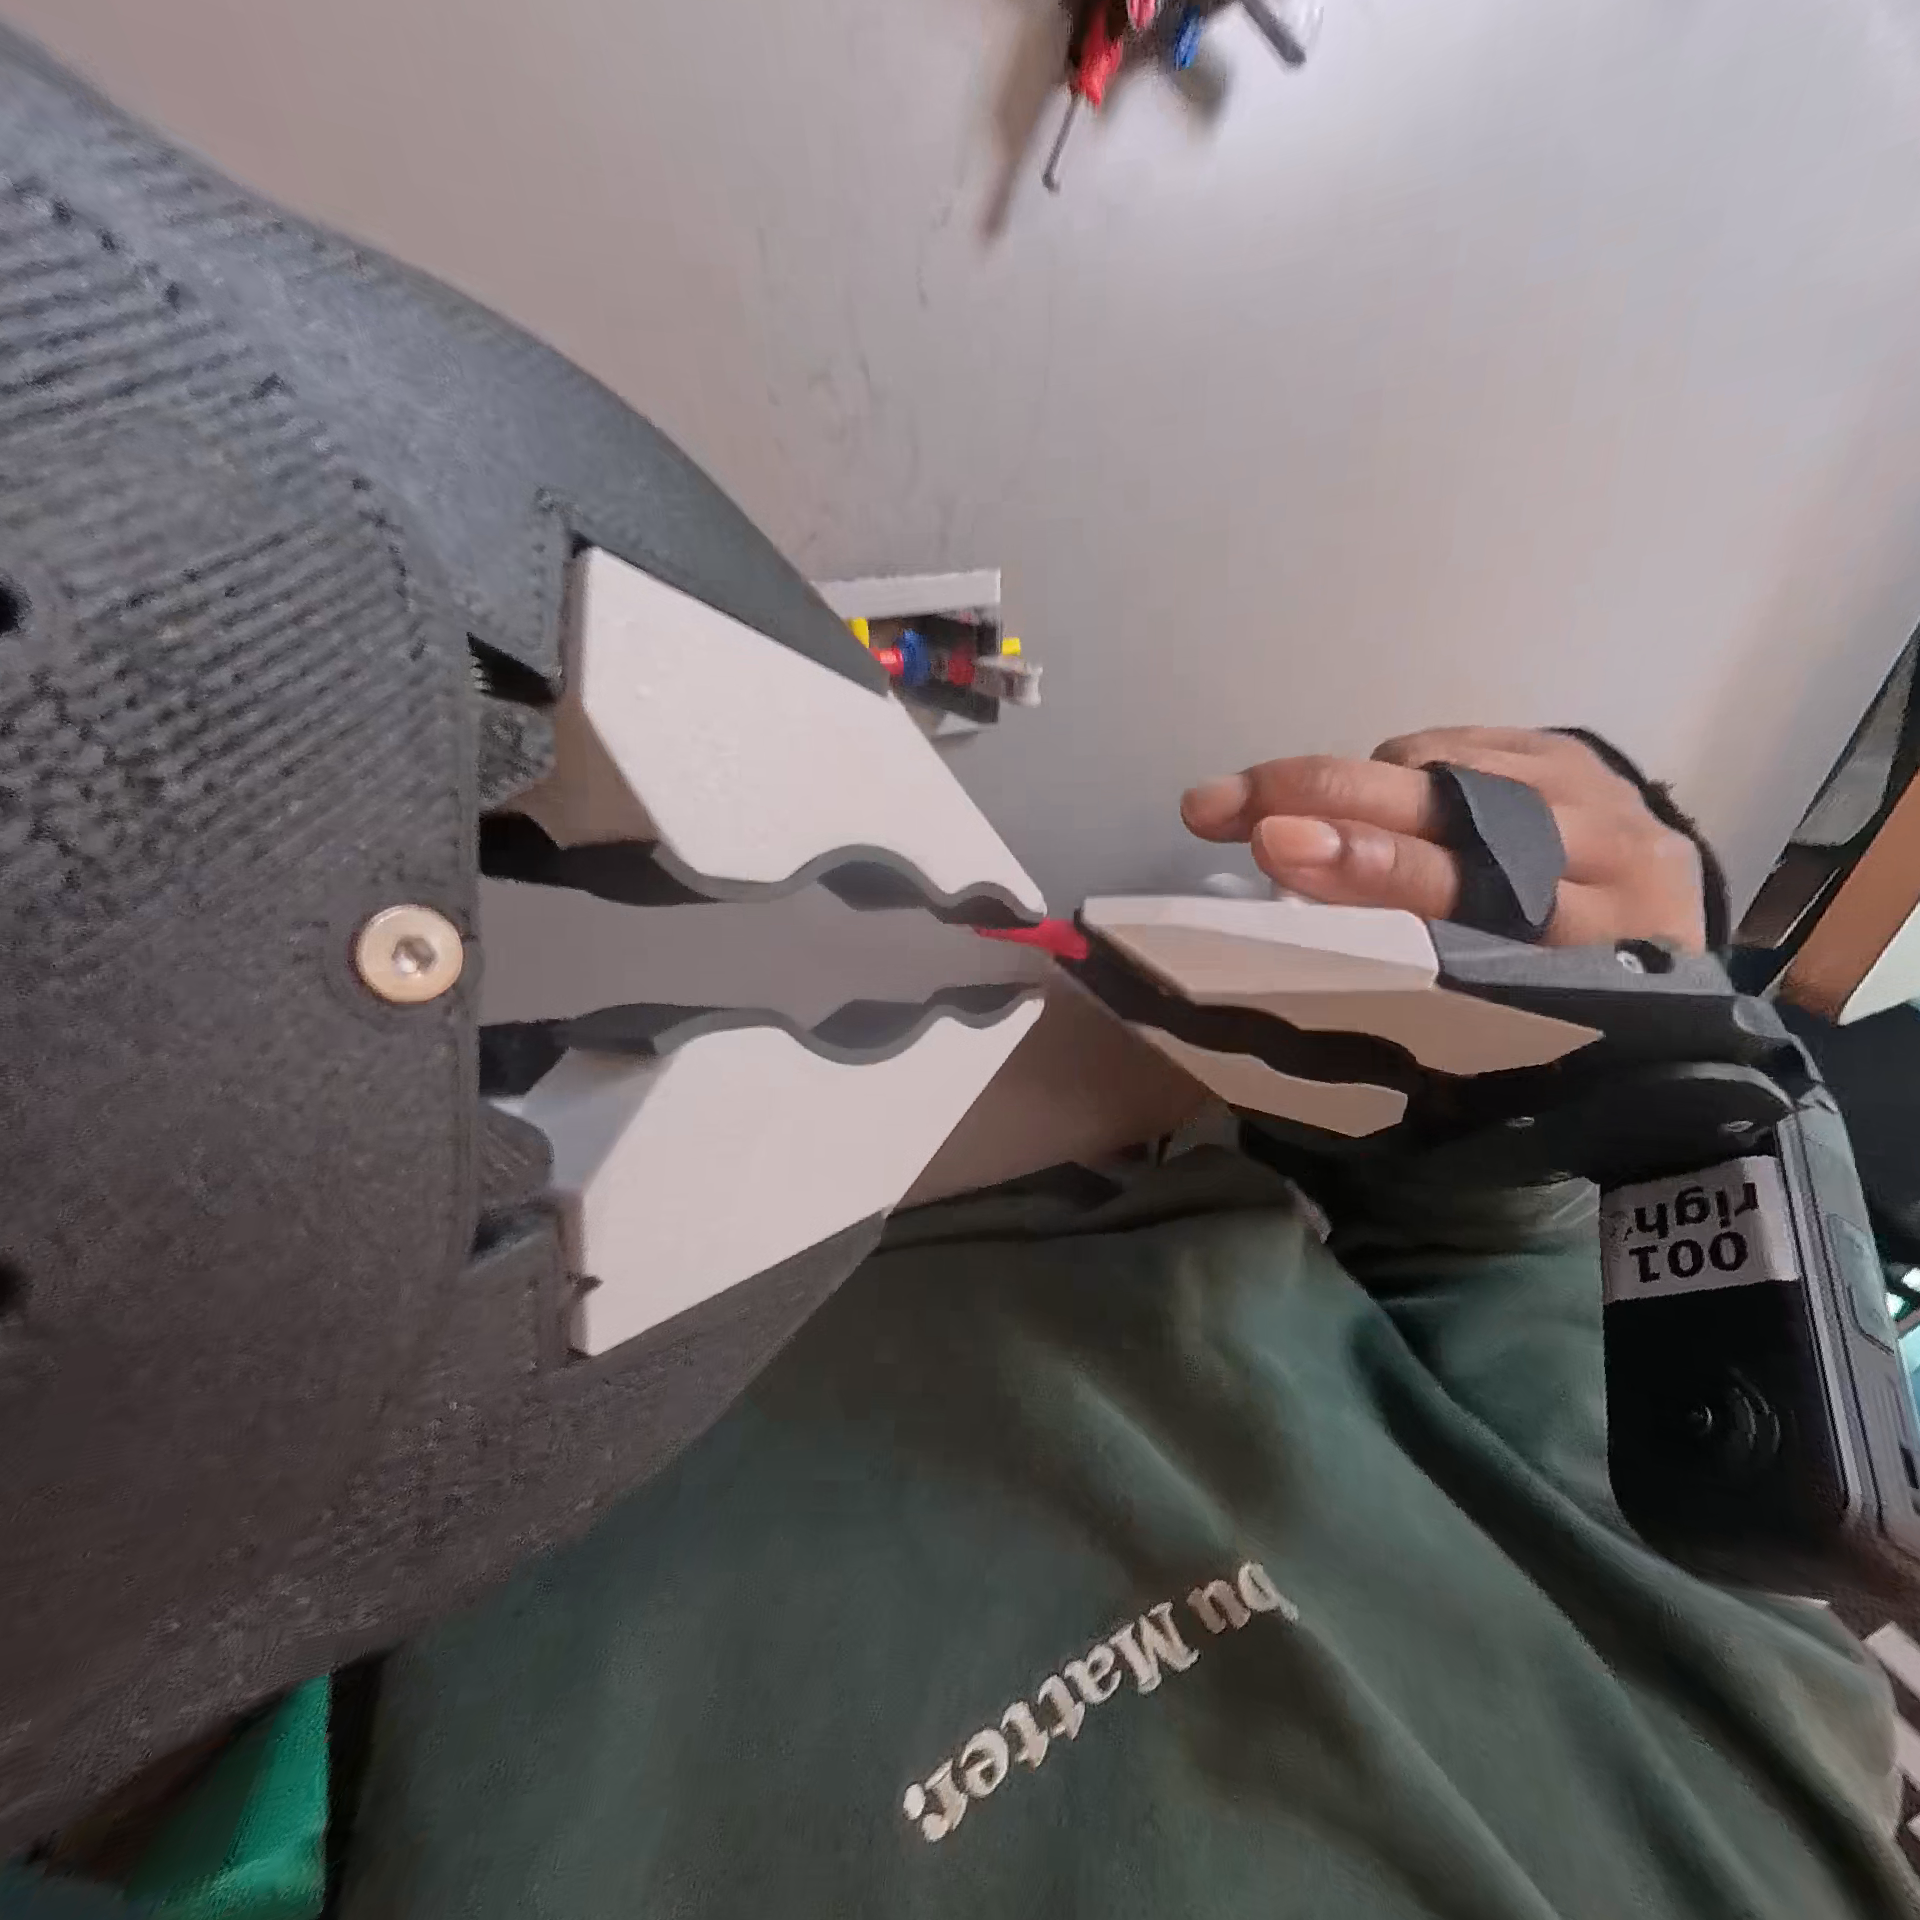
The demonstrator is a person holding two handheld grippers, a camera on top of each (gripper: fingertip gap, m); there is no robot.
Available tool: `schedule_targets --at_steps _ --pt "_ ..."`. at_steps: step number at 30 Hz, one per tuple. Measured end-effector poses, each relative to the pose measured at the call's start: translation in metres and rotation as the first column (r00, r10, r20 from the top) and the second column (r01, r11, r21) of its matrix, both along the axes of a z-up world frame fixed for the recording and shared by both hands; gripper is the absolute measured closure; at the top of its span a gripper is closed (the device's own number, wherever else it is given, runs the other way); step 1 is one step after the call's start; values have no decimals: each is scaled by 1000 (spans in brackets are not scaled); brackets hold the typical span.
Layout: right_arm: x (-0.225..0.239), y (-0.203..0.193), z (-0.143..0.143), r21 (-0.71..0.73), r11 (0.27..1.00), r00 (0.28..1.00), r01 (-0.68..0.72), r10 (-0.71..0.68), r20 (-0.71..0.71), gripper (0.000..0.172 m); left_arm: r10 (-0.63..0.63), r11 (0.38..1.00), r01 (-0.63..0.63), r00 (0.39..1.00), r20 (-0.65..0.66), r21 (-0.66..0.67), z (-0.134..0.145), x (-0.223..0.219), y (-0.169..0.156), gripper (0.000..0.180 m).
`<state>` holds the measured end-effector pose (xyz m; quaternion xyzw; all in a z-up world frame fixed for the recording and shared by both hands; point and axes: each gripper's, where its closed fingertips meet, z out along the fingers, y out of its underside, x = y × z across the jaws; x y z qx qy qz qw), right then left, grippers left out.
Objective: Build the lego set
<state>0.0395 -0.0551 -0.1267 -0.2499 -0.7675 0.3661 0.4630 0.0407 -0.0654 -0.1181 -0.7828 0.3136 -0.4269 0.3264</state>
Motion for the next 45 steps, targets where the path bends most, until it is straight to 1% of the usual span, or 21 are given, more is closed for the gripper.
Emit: schedule_targets --at_steps 2,4,6,8,10,12,14,15,18,20,24,26,28,32,35,39,41,43,44,45 --pt "2 29 -21 -28 995 986 95 -90 142 165 81 993 -85 996 41 82 12 -9 7 160" --pt "7 63 -42 -40 972 939 230 -211 271 165 195 962 -205 978 74 180 24 -23 14 155" --pt "17 84 -60 -45 951 882 307 -267 389 165 338 893 -349 937 89 284 31 -41 21 153" --pt "22 101 -72 -32 923 829 383 -328 454 165 483 796 -486 869 106 360 32 -61 26 152" --pt "24 107 -80 -28 909 792 416 -347 502 165 583 724 -584 802 126 366 26 -73 26 155" --pt "25 110 -85 -26 901 766 434 -354 536 165 646 692 -648 753 128 319 14 -75 22 157" --pt "27 113 -92 9 897 737 442 -369 566 165 681 685 -668 729 72 289 -3 -72 17 156" --pt "27 114 -93 23 896 737 444 -380 559 165 690 686 -666 723 29 292 -13 -70 14 156" --pt "27 114 -93 33 894 727 447 -384 569 165 709 683 -647 699 -95 340 -33 -72 5 154" --pt "27 114 -94 33 893 726 449 -386 570 165 727 670 -641 670 -153 375 -40 -80 1 153" --pt "26 115 -93 33 891 726 453 -390 566 165 768 629 -645 603 -216 435 -49 -100 -1 153" --pt "27 115 -94 29 891 729 454 -390 563 165 783 611 -650 579 -227 453 -53 -107 -1 154" --pt "27 115 -93 16 890 734 455 -385 559 164 791 602 -656 567 -230 455 -56 -112 -1 154" --pt "26 113 -88 -59 886 760 459 -357 543 159 810 578 -684 547 -212 446 -60 -123 -1 154" --pt "18 114 -75 -116 887 816 448 -353 457 153 822 560 -702 538 -187 440 -59 -128 0 154" --pt "5 107 -43 -226 892 904 392 -327 276 147 845 523 -719 506 -171 458 -54 -136 0 154" --pt "2 106 -32 -260 889 919 378 -326 221 147 872 480 -721 456 -179 499 -48 -150 -2 154" --pt "0 108 -27 -269 885 922 379 -337 192 147 902 427 -716 377 -210 553 -40 -175 -2 155" --pt "0 109 -26 -276 885 924 376 -336 182 148 912 410 -710 339 -233 572 -36 -189 -1 156" --pt "0 108 -25 -286 883 926 372 -333 177 149 913 408 -704 307 -268 582 -35 -202 2 157"
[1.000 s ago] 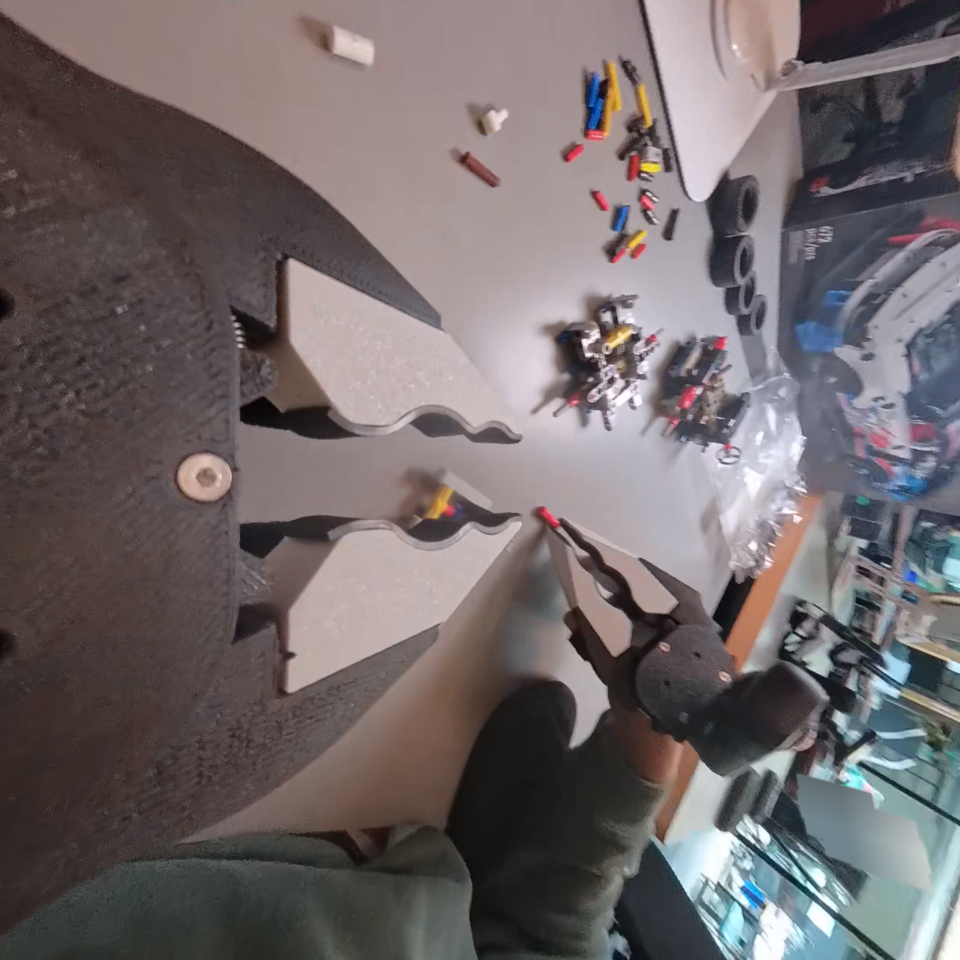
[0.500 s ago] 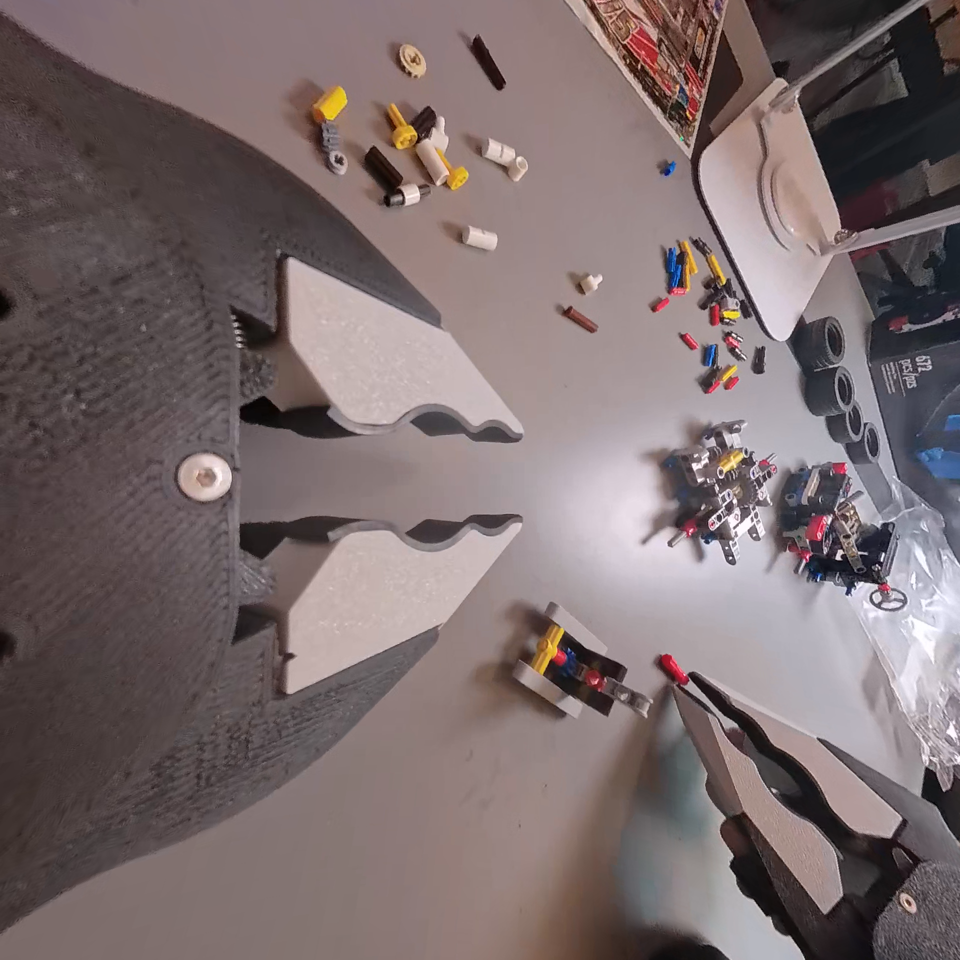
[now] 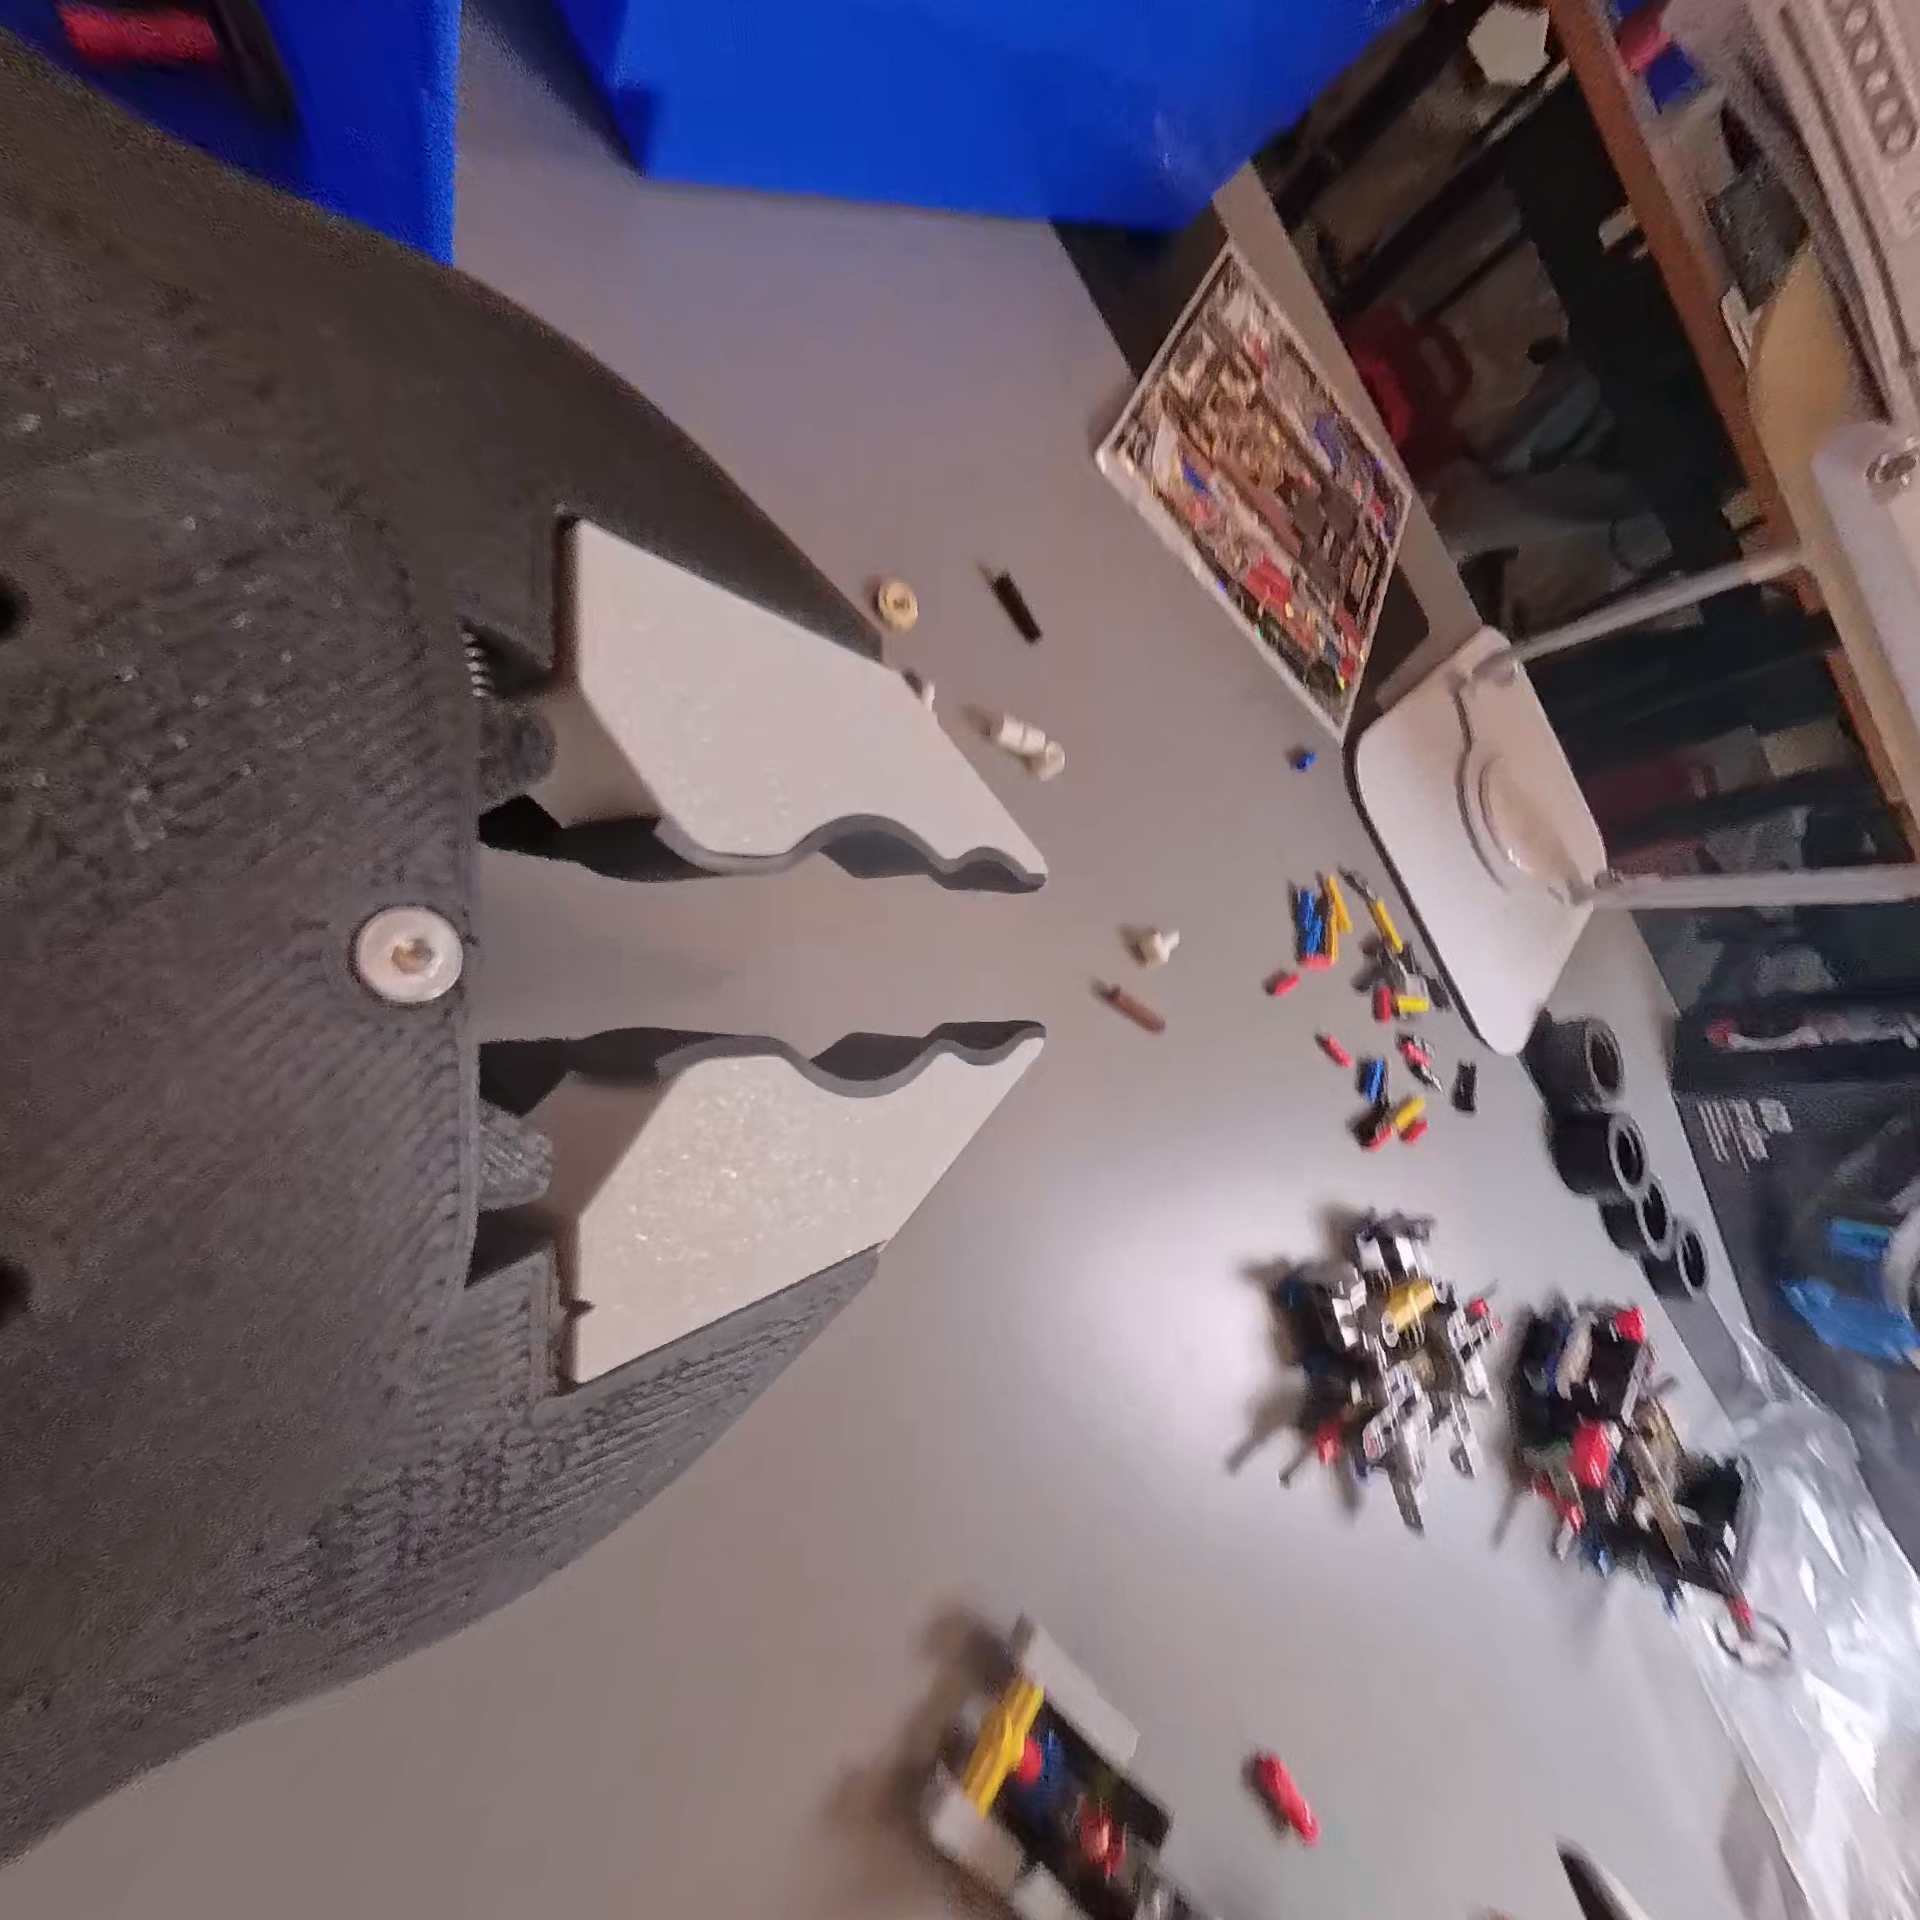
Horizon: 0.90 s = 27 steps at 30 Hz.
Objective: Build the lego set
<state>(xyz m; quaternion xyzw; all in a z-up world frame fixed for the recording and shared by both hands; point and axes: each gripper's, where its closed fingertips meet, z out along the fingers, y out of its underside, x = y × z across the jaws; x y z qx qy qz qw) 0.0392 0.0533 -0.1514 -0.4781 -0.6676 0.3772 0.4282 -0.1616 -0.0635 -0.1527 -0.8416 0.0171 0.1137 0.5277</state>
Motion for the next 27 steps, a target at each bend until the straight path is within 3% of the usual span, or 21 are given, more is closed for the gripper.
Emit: schedule_targets --at_steps 3,9,14,16,22,25,27 --pt "-1 -4 0 -29 1000 1000 -11 11 -8 151 56 991 -62 997 -51 -121 -10 -39 15 158" --pt "1 -7 0 17 1000 1000 -21 21 -8 152 112 936 -110 994 -11 -334 -59 -79 42 158" --pt "2 0 8 -5 1000 999 1 -2 -52 156 105 930 -90 994 23 -356 -67 -84 49 163" --pt "1 3 8 -17 1000 998 10 -11 -55 156 92 926 -74 995 32 -371 -68 -84 49 174" --pt "1 8 9 -6 999 996 41 -41 -74 158 43 941 -33 999 21 -337 -55 -78 47 175" --pt "1 7 7 -4 999 997 41 -42 -67 158 -99 965 108 994 46 -241 -24 -38 52 175" --pt "0 6 5 6 999 997 39 -39 -62 158 -242 947 259 964 109 -190 -8 7 53 174"
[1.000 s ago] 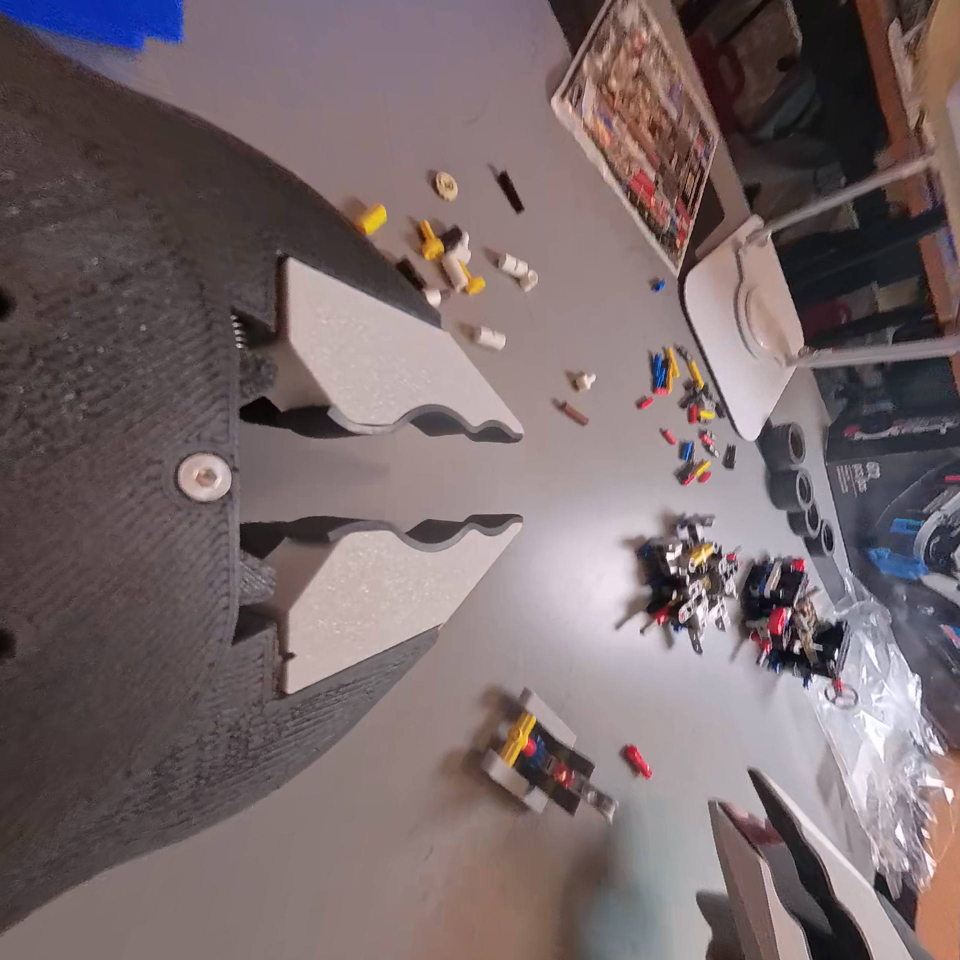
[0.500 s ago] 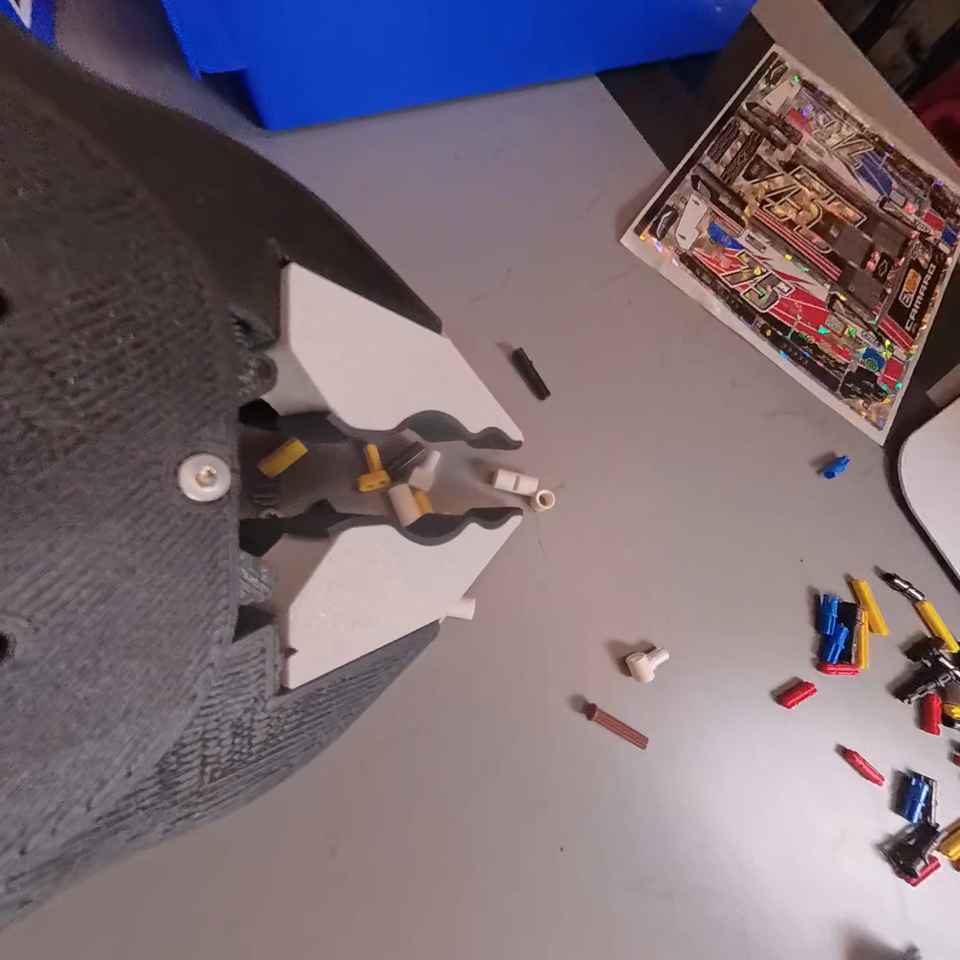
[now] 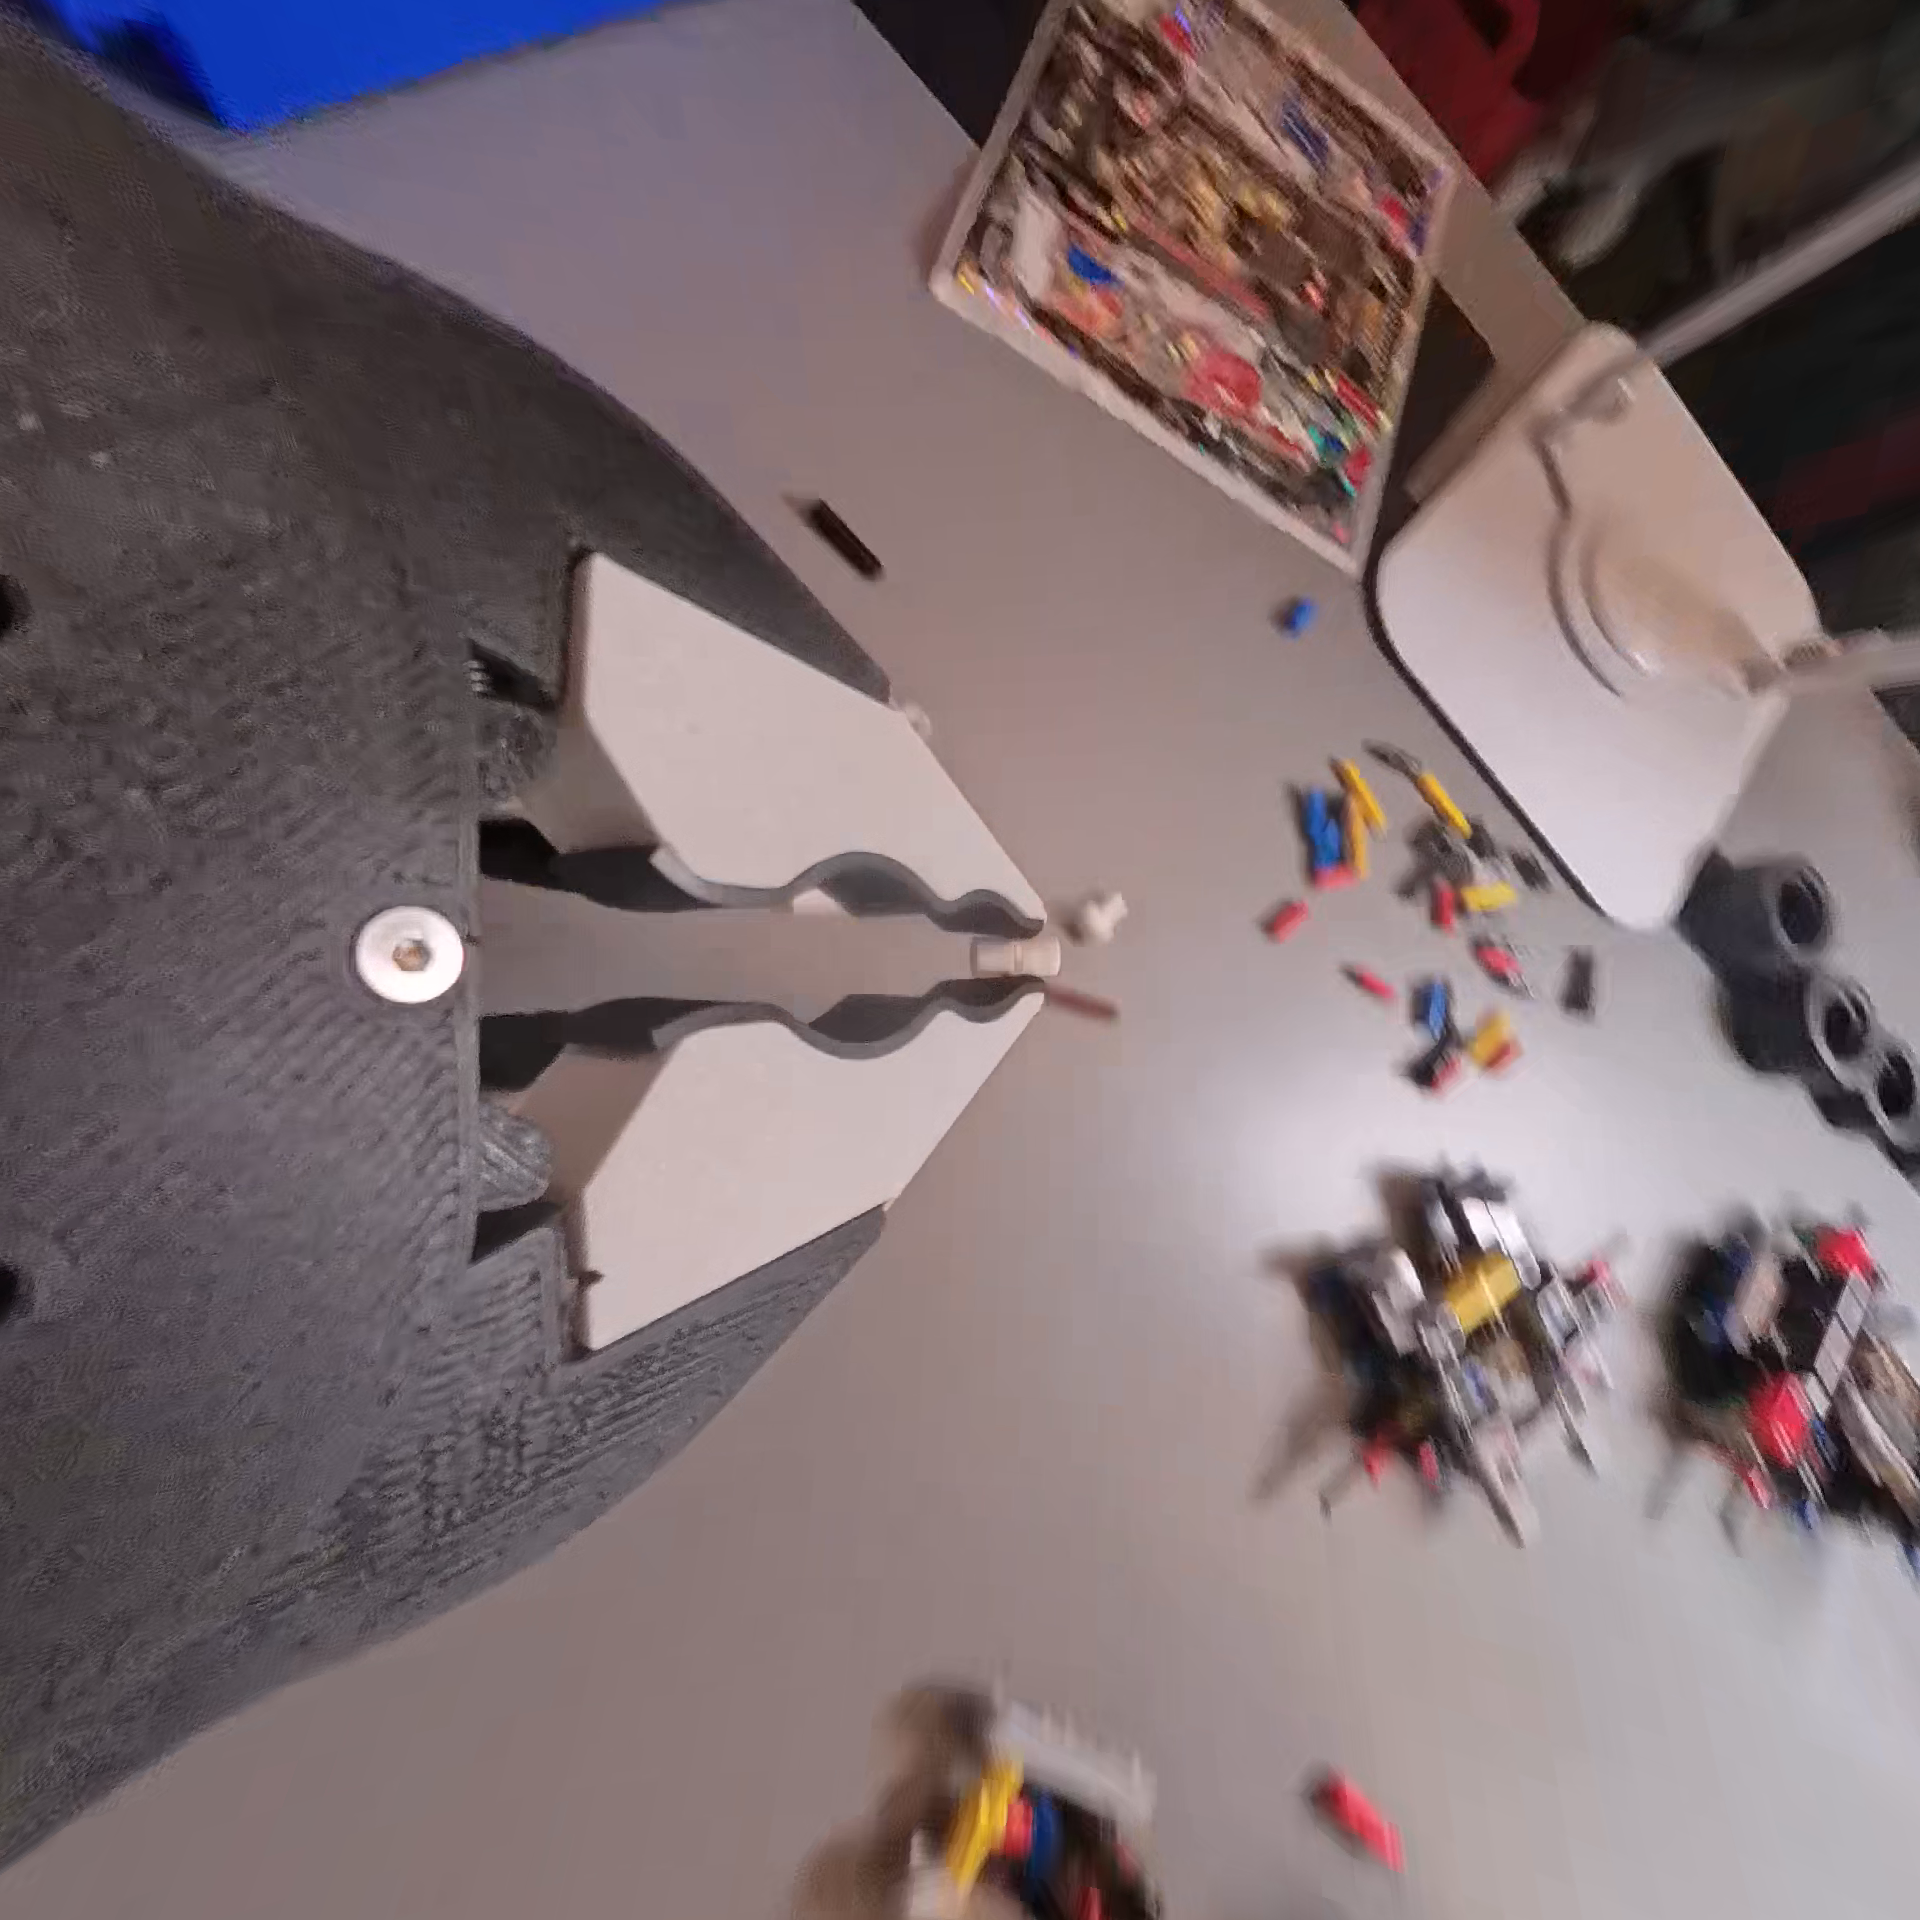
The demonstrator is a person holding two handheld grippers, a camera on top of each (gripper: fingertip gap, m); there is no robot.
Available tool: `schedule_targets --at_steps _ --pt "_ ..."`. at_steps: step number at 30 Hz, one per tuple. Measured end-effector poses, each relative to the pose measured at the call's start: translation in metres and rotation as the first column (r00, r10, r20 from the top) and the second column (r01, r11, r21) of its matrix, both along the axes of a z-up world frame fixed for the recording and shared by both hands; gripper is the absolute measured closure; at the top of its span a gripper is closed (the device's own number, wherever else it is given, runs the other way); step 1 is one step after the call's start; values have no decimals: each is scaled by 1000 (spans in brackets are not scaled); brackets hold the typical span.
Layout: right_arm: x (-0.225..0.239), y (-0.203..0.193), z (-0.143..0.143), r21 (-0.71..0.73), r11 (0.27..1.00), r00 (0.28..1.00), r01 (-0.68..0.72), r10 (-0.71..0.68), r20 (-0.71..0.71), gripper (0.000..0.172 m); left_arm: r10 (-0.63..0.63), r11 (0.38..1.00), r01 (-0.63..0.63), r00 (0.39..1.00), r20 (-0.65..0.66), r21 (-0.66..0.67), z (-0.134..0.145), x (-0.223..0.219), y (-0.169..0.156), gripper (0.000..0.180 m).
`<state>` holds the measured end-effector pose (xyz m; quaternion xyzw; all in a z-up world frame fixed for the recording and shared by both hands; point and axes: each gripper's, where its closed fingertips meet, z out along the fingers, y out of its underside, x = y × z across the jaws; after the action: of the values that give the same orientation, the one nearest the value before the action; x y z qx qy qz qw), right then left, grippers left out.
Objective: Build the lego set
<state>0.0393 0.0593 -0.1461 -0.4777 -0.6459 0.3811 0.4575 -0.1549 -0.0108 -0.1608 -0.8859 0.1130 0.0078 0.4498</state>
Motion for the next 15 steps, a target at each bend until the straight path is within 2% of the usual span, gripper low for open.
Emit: schedule_targets --at_steps 3,7,9,15 --pt "-1 -4 -2 13 1000 1000 -12 12 8 158 -193 981 191 978 75 35 9 69 -5 174" --pt "-1 -14 -7 45 998 999 -49 48 23 158 -407 914 405 908 105 37 -3 144 -24 174" --pt "-1 -20 -10 58 995 996 -79 77 36 157 -463 885 465 877 125 15 -12 165 -35 174" --pt "0 -38 -22 74 984 984 -161 154 91 156 -558 806 584 803 208 -93 -34 188 -63 174"
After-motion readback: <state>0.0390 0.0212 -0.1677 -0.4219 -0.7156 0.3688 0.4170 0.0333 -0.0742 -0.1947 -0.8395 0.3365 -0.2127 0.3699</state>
